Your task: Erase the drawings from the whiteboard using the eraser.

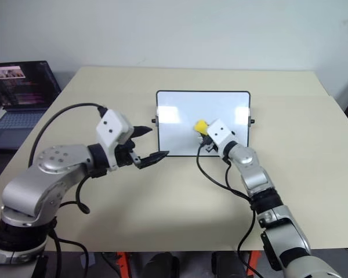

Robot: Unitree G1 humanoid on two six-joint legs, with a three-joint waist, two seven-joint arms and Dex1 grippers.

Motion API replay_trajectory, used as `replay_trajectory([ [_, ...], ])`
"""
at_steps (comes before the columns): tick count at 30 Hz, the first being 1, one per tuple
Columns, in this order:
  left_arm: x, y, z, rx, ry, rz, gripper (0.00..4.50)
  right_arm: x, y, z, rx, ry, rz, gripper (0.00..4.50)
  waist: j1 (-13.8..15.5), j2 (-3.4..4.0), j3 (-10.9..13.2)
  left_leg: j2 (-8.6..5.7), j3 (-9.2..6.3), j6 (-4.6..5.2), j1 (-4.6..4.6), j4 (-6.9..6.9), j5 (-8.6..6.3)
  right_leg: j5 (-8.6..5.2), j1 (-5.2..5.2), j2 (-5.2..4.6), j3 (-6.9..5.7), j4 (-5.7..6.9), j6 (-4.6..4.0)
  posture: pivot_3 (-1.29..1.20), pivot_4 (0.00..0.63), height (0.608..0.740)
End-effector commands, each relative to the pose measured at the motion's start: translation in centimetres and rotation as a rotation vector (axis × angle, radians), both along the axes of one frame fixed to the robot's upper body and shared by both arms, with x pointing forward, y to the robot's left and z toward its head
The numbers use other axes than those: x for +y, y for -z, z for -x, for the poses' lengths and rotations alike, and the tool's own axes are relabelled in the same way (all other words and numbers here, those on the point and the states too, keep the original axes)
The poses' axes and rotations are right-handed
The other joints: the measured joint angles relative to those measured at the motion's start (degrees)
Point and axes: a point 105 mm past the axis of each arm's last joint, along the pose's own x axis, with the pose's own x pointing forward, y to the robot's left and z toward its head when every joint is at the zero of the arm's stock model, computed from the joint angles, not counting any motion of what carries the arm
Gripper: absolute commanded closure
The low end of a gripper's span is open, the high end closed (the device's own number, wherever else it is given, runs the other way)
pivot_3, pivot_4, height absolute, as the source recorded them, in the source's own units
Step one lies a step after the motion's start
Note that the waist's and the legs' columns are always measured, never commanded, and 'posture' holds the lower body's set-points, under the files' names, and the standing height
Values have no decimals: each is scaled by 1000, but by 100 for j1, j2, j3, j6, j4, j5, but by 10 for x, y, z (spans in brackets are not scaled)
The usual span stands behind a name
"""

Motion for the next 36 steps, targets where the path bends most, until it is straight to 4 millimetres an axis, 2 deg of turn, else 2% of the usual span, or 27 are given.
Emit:
replay_trajectory([
  [1, -4, -14, 1, -70, 21, 4, 0, -27, 5, -1, 28, 78, 11, 3125, 0, 0, 0, 0, 1, 0, 0, 0, 0, 0, 0, 0, 1, 0, 0, 0, 150, 740],
  [7, -5, -13, 0, -72, 24, 6, 0, -48, 13, 6, 48, 114, 41, 3125, 0, -1, -1, -1, 1, 0, 0, 3, 0, 0, 3, 0, 1, 0, 0, 0, 150, 740],
  [15, -5, -13, 0, -71, 23, 11, 0, -62, 4, 7, 38, 149, 34, 3125, 1, -2, -1, -1, 3, 1, 3, 5, 0, 0, 5, 0, 3, 1, 1, 0, 150, 740],
  [19, -4, -12, 0, -69, 23, 9, 0, -58, -11, 9, 19, 149, -16, 3125, -2, -2, -1, -1, 2, 1, 3, 5, 0, 0, 4, 0, 2, 2, 1, 0, 150, 740],
  [24, -3, -13, -1, -70, 22, 5, 0, -38, -31, 24, 44, 91, -100, 3125, -4, -1, 0, 0, 2, 0, -2, 0, 0, 0, -2, 0, 3, -1, 0, 0, 150, 740],
  [29, -4, -8, 3, -52, 31, 8, 0, -30, -32, 40, 119, 66, -145, 3125, -4, -1, 0, 1, 2, 0, -8, -7, 0, -1, -6, 0, 2, -8, 1, 0, 150, 740],
  [36, -4, 3, 5, -20, 26, 8, 0, -29, -32, 40, 114, 101, -165, 3125, -7, 0, 1, 0, 1, 1, -6, -6, -1, -1, -6, 0, 1, -6, 1, 0, 150, 740],
])
